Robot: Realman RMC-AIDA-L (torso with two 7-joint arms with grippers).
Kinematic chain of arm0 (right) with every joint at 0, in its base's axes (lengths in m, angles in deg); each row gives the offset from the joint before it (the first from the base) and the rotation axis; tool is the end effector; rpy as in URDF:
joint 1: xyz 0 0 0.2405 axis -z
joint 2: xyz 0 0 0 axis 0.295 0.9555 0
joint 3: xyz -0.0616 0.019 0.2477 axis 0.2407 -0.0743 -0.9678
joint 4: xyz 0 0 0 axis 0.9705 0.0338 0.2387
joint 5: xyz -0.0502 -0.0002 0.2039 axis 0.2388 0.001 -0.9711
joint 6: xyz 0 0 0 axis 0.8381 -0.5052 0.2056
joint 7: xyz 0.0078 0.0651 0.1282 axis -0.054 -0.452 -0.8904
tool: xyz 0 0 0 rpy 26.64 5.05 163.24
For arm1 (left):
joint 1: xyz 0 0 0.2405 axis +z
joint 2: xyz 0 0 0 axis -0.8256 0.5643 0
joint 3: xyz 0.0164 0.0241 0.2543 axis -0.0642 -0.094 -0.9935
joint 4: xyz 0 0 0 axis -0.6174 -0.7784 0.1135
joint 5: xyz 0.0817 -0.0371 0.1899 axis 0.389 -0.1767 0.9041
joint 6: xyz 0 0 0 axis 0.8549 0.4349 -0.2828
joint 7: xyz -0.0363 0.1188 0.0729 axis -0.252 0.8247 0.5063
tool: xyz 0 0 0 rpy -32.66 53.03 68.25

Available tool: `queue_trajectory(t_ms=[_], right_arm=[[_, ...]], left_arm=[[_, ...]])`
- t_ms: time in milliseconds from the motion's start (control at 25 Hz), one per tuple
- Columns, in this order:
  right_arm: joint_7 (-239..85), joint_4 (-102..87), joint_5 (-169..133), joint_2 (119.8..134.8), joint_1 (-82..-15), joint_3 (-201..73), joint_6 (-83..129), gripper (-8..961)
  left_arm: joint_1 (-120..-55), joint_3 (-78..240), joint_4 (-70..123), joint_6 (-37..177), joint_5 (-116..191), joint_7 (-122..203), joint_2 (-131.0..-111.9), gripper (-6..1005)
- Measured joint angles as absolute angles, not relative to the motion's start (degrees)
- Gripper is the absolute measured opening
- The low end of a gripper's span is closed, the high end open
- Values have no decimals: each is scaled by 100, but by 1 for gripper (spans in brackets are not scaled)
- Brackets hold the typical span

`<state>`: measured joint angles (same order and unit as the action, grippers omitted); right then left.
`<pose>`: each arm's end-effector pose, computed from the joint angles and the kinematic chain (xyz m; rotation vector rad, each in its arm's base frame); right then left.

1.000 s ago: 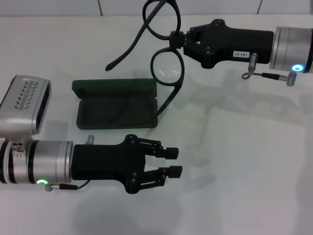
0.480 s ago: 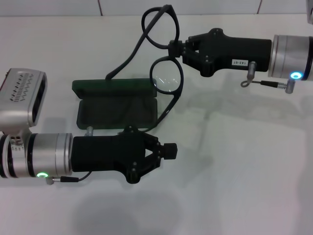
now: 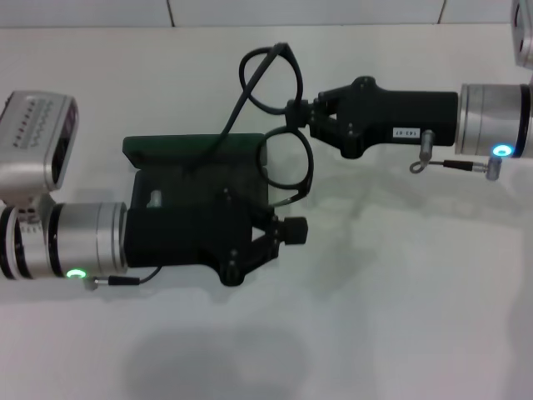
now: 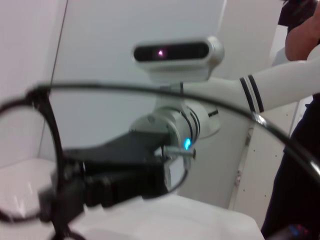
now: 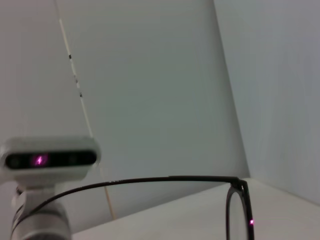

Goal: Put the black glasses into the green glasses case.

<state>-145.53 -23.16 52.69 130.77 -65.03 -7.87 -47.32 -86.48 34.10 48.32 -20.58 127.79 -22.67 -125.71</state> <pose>0.1561 0.3841 -0.0476 -2.8218 0.3779 0.9344 -0.2337 0.2844 -0.0443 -2.9160 -0.4096 -1.0596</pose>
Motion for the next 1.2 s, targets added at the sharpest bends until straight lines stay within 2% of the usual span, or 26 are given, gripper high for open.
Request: queue_trajectory(t_ms=[360, 1200], right_arm=[[-14534, -2286, 5250, 13077, -6471, -501, -4776, 49], [-14457, -2348, 5226, 13077, -6443, -392, -5318, 51]], left_arm=[[-8968, 3376, 4834, -2058, 12714, -2335, -12535, -2], [-9088, 3401, 4833, -2007, 12712, -2394, -12545, -2]])
